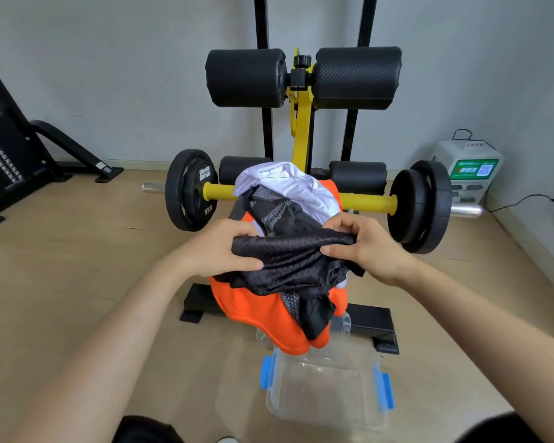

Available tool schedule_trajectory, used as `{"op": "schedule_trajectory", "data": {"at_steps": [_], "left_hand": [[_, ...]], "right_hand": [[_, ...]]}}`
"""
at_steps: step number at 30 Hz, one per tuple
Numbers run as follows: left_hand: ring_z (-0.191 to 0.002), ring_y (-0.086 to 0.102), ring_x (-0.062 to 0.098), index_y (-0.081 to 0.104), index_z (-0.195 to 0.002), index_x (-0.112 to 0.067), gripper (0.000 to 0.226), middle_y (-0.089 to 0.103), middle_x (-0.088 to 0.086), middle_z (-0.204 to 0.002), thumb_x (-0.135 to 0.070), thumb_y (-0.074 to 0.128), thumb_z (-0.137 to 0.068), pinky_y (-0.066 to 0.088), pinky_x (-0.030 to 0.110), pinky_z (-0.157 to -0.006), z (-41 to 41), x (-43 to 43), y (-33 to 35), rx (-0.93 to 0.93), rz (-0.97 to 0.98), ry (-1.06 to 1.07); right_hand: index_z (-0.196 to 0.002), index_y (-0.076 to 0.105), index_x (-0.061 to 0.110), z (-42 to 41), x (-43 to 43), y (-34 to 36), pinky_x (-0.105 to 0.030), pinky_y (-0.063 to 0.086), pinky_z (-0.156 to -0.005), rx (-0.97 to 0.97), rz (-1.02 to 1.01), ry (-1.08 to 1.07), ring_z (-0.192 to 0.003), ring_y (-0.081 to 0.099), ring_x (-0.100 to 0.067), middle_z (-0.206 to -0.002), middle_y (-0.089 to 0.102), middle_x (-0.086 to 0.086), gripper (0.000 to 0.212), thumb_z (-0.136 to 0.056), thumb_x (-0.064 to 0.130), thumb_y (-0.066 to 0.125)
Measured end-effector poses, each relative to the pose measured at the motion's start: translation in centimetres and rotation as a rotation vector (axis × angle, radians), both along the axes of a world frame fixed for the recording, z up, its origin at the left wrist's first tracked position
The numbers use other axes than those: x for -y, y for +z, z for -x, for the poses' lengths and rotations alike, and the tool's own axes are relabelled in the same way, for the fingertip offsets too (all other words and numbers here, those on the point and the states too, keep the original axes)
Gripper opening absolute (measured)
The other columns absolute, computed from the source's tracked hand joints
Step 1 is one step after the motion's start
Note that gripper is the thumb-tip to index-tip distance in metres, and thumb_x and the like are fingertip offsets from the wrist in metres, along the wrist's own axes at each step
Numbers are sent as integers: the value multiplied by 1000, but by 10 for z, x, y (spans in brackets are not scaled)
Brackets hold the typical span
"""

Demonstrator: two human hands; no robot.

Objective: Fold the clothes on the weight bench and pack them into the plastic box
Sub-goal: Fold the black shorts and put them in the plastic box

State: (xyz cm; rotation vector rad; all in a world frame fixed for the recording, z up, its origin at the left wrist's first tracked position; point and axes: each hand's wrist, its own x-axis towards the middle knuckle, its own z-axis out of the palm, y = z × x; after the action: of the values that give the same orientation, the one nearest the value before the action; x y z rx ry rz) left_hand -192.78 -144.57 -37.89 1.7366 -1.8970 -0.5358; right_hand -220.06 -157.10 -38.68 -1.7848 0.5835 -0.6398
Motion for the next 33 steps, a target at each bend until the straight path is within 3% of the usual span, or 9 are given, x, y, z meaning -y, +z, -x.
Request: {"op": "schedule_trajectory", "data": {"at_steps": [2, 6, 8, 12, 16, 23, 26, 29, 33], "left_hand": [[-67, 58, 2, 67, -84, -25, 19, 63, -11, -72, -21, 85, -79, 46, 24, -67, 6, -9, 6, -109, -50, -6], [-94, 72, 21, 72, -105, -12, 27, 74, 9, -100, -10, 83, -80, 58, 31, -86, 25, -27, 10, -393, -99, 44], [-97, 72, 20, 71, -108, -9, 31, 75, 9, -103, -7, 82, -79, 58, 30, -87, 43, -34, 4, -493, -137, 85], [-87, 71, 11, 71, -102, -13, 26, 77, 0, -93, -8, 82, -79, 56, 28, -81, 85, -52, -33, -560, -231, 183], [-76, 65, 11, 68, -87, -17, 15, 70, -3, -80, -16, 81, -80, 50, 28, -73, 121, -72, -96, -453, -355, 181], [-78, 62, 19, 64, -85, -13, 15, 65, 0, -80, -11, 79, -82, 44, 24, -65, 159, -95, -210, -410, -555, 287], [-77, 64, 20, 65, -81, -18, 18, 67, 1, -81, -12, 81, -80, 45, 24, -63, 162, -92, -245, -437, -588, 378], [-84, 68, 22, 70, -93, -11, 20, 73, 4, -90, -12, 83, -78, 51, 26, -71, 158, -81, -275, -514, -585, 479], [-98, 68, 23, 69, -112, -9, 41, 72, 4, -104, -15, 87, -75, 53, 34, -90, 149, -55, -305, -615, -417, 632]], "right_hand": [[-96, 64, 0, 9, 0, 0, -26, 54, -72, 9, -69, -13, -78, 66, -14, -84, 69, -1, 19, -82, -9, 71], [-109, 59, -11, 35, -4, -2, -47, 52, -90, 21, -234, -32, -92, 64, -29, -99, 67, -17, 37, -78, 0, 75], [-110, 59, -11, 51, -12, -10, -50, 50, -93, 2, -258, -60, -93, 64, -30, -100, 67, -19, 40, -76, 1, 77], [-104, 62, -8, 84, -34, -46, -32, 58, -74, -94, -267, -165, -84, 65, -26, -91, 69, -14, 29, -79, -6, 75], [-103, 65, -3, 108, -56, -98, -21, 53, -60, -248, -298, -214, -76, 65, -21, -87, 68, -12, 29, -78, -1, 79], [-101, 69, 6, 131, -81, -209, -37, 57, -73, -451, -456, -310, -93, 69, -32, -109, 69, -18, 28, -75, 3, 82], [-94, 69, 9, 127, -88, -240, -35, 55, -71, -469, -514, -365, -82, 66, -26, -96, 69, -16, 20, -78, 0, 78], [-92, 68, 8, 122, -90, -265, -28, 51, -63, -442, -530, -450, -80, 64, -24, -91, 67, -13, 19, -80, -4, 76], [-95, 67, 5, 112, -71, -292, -19, 48, -63, -375, -444, -559, -82, 63, -21, -93, 67, -11, 19, -80, -4, 76]]}}
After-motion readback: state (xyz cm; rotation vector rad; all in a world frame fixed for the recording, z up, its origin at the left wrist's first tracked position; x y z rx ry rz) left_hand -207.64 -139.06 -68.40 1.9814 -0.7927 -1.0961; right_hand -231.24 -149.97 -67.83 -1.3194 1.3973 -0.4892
